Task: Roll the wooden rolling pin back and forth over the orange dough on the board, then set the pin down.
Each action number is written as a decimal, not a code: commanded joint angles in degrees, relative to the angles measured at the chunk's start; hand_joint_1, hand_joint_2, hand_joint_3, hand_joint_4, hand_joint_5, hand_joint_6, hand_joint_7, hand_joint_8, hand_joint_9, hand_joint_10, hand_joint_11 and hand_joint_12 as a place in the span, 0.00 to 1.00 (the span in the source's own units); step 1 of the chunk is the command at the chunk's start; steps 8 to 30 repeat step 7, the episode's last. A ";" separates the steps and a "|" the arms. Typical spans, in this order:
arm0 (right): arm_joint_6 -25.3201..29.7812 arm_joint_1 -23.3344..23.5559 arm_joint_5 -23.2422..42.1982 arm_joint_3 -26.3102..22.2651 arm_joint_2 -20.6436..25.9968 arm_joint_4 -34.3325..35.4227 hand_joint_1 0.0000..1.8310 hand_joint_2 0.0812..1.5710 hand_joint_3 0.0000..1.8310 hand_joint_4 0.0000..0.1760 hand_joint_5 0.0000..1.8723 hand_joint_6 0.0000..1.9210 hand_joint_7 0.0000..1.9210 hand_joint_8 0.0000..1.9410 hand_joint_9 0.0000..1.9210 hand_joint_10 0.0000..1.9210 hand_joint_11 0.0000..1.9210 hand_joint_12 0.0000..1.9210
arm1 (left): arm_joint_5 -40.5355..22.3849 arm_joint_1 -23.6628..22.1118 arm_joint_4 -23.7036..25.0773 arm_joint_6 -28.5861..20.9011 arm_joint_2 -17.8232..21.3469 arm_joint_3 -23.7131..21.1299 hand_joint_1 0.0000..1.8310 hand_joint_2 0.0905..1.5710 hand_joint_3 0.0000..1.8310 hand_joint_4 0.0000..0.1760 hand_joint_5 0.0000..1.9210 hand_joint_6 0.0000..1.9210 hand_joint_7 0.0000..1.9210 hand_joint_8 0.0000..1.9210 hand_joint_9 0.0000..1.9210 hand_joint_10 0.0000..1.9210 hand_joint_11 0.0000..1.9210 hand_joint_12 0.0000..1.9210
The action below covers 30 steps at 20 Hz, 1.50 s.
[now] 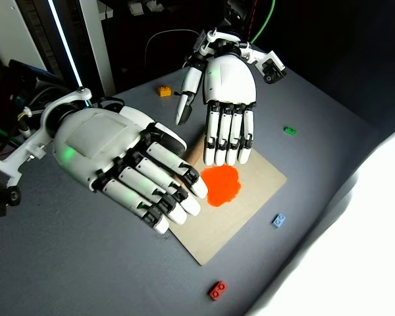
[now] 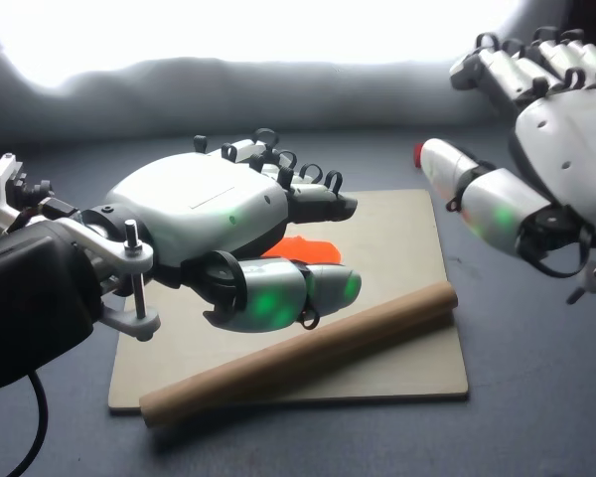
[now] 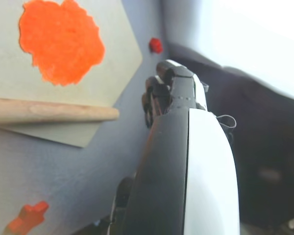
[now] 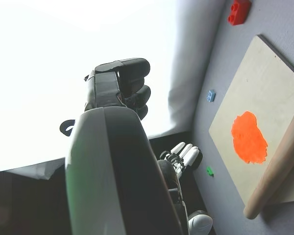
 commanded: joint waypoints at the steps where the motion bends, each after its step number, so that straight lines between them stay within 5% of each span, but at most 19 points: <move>1: 1.18 0.32 5.08 -0.39 0.62 -4.48 0.00 0.87 0.00 0.00 0.03 0.44 0.14 0.22 0.00 0.50 0.00 0.64 | -5.03 -0.89 1.34 0.04 0.42 -0.34 0.00 0.87 0.00 0.00 0.17 0.00 0.20 0.00 0.16 0.00 0.00 0.29; 7: 5.18 -0.22 5.31 -0.96 2.44 -4.47 0.00 0.85 0.00 0.00 0.02 0.44 0.13 0.21 0.00 0.45 0.00 0.59 | -5.03 -1.17 1.34 -0.04 0.81 -1.73 0.00 0.87 0.00 0.00 0.17 0.00 0.21 0.00 0.17 0.01 0.00 0.30; 30: 5.18 -0.22 5.31 -0.96 2.44 -4.47 0.00 0.85 0.00 0.00 0.02 0.44 0.13 0.21 0.00 0.45 0.00 0.59 | -5.03 -1.17 1.34 -0.04 0.81 -1.73 0.00 0.87 0.00 0.00 0.17 0.00 0.21 0.00 0.17 0.01 0.00 0.30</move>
